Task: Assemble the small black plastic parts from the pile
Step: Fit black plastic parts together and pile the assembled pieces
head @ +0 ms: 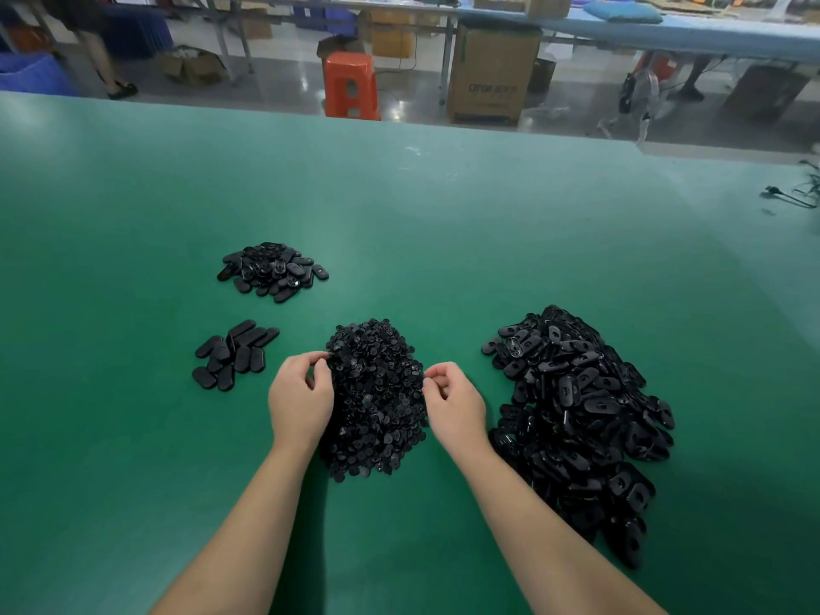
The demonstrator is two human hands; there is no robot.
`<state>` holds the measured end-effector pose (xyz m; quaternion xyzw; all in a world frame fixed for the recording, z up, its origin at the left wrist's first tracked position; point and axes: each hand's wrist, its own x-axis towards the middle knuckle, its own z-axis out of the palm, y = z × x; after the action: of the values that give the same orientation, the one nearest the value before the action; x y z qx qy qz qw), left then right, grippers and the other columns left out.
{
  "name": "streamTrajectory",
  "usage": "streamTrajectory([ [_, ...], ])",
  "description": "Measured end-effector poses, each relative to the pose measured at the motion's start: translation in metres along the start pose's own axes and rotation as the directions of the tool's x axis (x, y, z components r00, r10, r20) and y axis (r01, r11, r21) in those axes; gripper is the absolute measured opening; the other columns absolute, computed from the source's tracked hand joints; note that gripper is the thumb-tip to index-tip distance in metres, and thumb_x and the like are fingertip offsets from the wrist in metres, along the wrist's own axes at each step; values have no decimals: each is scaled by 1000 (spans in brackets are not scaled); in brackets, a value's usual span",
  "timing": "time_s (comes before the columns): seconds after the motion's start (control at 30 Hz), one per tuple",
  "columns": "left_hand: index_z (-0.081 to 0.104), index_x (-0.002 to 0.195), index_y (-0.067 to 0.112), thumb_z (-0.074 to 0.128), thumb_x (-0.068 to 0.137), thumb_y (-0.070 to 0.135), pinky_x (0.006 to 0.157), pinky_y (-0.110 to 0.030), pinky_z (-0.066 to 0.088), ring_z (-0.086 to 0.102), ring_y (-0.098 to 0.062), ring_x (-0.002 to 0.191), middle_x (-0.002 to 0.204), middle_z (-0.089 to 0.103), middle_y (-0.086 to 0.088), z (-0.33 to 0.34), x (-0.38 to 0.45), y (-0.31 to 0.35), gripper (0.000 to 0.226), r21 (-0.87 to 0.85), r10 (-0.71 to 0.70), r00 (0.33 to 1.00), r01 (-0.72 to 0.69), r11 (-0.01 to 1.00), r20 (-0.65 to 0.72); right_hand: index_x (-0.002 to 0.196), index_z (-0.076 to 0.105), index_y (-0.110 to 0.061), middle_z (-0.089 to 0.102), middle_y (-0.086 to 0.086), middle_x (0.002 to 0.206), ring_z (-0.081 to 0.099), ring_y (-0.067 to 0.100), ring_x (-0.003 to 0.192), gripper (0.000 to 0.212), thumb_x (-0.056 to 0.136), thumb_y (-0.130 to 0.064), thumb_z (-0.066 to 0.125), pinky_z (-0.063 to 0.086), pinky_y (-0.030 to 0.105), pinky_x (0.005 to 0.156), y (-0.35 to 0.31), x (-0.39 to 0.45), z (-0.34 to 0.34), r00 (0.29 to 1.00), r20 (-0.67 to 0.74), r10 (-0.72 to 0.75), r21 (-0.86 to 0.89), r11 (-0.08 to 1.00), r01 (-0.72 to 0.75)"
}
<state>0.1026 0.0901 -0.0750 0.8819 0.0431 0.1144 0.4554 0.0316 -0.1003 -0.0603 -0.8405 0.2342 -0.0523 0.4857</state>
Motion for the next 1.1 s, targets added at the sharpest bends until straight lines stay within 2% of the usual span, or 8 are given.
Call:
streamTrajectory([
  [0.1,73,108,18,55,99,16,71,-27,39,55,1,80,92,63,8,1,0,-1,20,-4,-2,1000,3,1000,8,95,61,-29,66,-14,89,65,12,78,7,99,-27,56,57,32,73,-8,11,-19,991,133,-14,-74,997,24],
  [0.17,72,108,18,54,99,17,74,-28,39,55,3,80,94,64,8,2,0,-2,20,-4,-5,1000,5,1000,12,99,62,-27,65,-13,91,63,9,72,6,99,-28,57,59,31,69,-11,22,-39,989,107,-105,-324,937,134],
  [0.33,72,108,18,54,99,16,66,-18,37,55,3,78,95,64,7,2,-1,-3,20,11,6,1000,-6,1000,12,125,56,-17,55,6,122,53,24,114,36,99,-42,55,50,37,91,-4,46,-85,987,110,-116,-825,543,156],
  [0.53,72,107,20,53,98,15,63,-18,37,56,-2,74,95,63,10,3,-1,-5,21,18,7,1000,-8,1000,20,127,54,-15,57,9,126,52,28,119,42,97,-46,56,45,38,96,11,49,-102,988,107,-112,-923,358,141],
  [0.7,72,105,21,53,97,14,59,-24,37,55,-7,66,93,63,10,4,0,-6,22,27,18,1000,-19,999,25,114,59,-16,64,5,112,57,26,110,26,100,-38,55,46,34,83,10,46,-108,981,118,-154,-945,286,159],
  [0.83,72,105,21,53,97,14,56,-25,37,55,-10,61,92,62,11,4,0,-6,22,23,18,1000,-18,1000,26,93,62,-16,60,1,78,60,23,89,8,98,-19,55,38,29,60,2,48,-112,984,46,-171,-955,283,94],
  [0.93,72,107,20,53,97,12,57,-27,37,54,-12,61,98,65,6,4,0,-6,23,28,19,999,-20,999,31,96,66,-17,65,2,83,60,23,91,10,99,-18,56,39,29,57,-2,52,-119,971,-9,-237,-930,358,79],
  [1.1,72,109,19,53,96,10,60,-27,38,56,-11,68,101,65,7,3,0,-4,25,37,25,999,-26,999,35,107,72,-20,74,0,88,68,23,86,22,102,-29,52,50,31,66,-16,54,-122,958,-118,-260,-646,753,124],
])
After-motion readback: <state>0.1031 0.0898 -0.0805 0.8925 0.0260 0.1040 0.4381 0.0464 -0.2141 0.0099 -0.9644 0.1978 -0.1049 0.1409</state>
